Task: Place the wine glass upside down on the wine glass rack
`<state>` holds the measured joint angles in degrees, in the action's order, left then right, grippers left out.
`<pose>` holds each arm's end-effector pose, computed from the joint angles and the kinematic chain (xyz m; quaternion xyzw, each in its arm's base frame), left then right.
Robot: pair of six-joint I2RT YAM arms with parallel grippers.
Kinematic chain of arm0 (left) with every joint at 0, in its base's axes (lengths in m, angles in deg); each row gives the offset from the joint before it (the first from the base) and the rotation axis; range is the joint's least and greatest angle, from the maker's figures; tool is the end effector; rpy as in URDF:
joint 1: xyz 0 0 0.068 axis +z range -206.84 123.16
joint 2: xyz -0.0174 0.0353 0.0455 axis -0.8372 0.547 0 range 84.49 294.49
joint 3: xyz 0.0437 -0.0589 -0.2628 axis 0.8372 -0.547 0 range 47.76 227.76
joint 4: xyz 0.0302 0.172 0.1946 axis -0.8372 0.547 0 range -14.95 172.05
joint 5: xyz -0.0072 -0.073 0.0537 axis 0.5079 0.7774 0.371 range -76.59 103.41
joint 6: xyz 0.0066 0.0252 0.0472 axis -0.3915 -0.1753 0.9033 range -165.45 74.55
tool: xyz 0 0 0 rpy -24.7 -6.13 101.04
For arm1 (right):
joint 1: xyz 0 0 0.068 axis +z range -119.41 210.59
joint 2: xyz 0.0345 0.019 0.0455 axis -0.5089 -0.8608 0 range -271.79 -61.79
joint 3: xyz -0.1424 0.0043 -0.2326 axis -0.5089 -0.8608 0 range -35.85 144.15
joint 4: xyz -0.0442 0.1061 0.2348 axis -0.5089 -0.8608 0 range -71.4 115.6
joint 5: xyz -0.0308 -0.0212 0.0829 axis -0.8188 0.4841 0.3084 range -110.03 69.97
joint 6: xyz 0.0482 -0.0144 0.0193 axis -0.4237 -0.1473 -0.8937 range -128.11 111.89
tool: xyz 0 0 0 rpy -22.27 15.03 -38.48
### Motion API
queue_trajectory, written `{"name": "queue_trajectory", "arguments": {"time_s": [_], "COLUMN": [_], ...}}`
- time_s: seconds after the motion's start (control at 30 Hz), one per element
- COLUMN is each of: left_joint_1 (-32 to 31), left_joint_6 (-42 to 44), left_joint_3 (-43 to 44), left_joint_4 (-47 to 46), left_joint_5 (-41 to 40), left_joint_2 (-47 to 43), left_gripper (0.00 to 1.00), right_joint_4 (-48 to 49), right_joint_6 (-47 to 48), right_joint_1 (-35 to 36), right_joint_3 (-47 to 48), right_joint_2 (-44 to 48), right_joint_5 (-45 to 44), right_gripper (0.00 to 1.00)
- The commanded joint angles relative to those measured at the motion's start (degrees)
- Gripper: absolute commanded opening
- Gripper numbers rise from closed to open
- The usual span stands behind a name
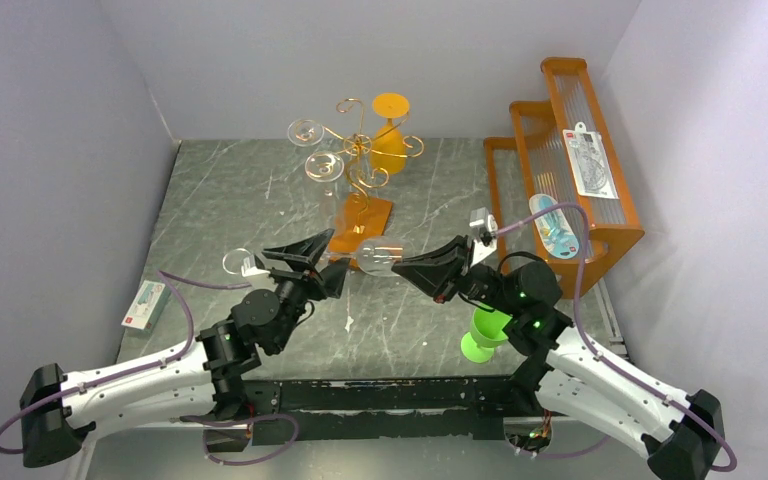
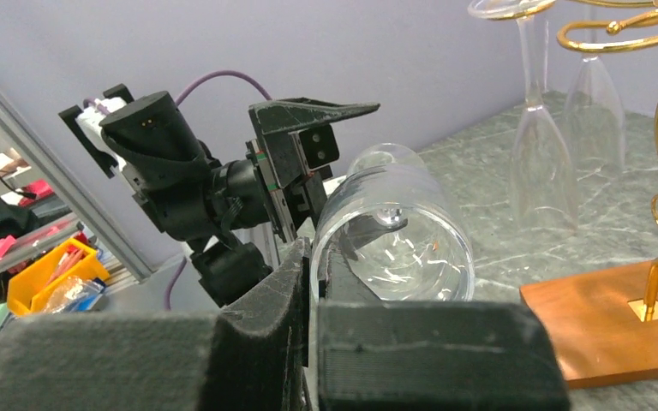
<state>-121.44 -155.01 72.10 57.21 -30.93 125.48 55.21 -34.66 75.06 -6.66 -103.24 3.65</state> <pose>0.0963 -0.1449 0.2761 -0.4969 0.4957 -0.6473 0.2974 0.1156 0.1335 0.3267 -0.2535 0.5470 0.5569 0.5713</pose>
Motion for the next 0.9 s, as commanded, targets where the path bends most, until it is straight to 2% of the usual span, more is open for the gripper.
{"name": "queue_trajectory", "arguments": {"time_s": [0.0, 0.13, 0.3, 0.4, 0.77, 0.87], "left_joint_1": [0.0, 0.0, 0.0, -0.1, -0.1, 0.0], "left_joint_6": [-0.6, -0.9, -1.1, -2.1, -1.4, -1.4], "left_joint_3": [1.6, 2.2, 2.9, 4.1, 4.2, 4.6], "left_joint_4": [-3.1, -1.8, 2.0, 5.7, 1.2, 1.0], "left_joint_5": [-1.9, -3.2, -5.5, -5.5, -4.9, -5.1], "left_joint_2": [0.9, 1.3, 0.3, 0.9, 4.5, 5.3], "left_gripper": [0.85, 0.77, 0.54, 0.46, 0.39, 0.35], "right_joint_4": [7.3, 9.0, 6.7, 5.1, 2.9, 3.0], "right_joint_6": [-0.4, -1.2, -0.8, -0.3, 0.2, 0.3], "right_joint_1": [0.2, 0.5, 0.6, 0.6, 0.6, 0.6], "right_joint_3": [-1.9, -2.0, -2.7, -3.0, -4.0, -4.0], "right_joint_2": [-0.6, -1.6, 1.0, 2.3, 3.3, 3.1], "right_joint_5": [-0.7, 1.0, 1.0, 1.5, 6.8, 7.9], "right_gripper": [0.0, 0.0, 0.0, 0.0, 0.0, 0.0]}}
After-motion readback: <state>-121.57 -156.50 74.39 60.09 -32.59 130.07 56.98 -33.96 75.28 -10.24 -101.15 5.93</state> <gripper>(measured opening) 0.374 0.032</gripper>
